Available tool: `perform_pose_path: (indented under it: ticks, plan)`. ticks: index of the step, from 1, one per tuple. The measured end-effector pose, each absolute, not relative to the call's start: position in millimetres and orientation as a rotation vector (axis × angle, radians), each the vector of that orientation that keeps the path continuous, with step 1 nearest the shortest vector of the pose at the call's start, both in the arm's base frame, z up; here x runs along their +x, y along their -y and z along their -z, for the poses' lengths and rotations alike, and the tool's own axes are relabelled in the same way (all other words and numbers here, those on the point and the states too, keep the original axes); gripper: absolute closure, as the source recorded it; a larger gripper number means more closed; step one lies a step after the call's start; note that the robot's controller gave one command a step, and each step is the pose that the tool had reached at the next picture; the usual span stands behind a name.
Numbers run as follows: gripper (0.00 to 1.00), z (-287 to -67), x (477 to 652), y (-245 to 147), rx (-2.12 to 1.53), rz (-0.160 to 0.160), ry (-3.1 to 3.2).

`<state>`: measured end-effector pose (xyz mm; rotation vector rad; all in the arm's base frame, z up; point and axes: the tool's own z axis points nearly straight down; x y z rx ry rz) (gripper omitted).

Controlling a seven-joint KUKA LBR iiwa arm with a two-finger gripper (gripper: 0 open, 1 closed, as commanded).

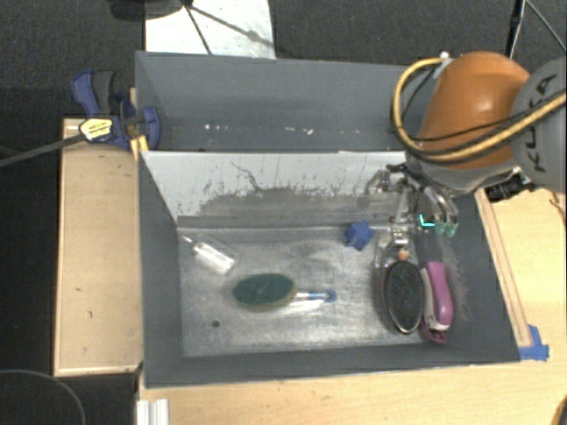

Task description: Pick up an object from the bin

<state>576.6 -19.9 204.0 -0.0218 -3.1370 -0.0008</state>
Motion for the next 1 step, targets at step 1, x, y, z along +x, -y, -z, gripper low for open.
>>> perform_pose_path:
  ticks: [1]
  plan:
    - [0.0, -72.5, 548.8, -77.9, 0.504, 0.0, 3.109]
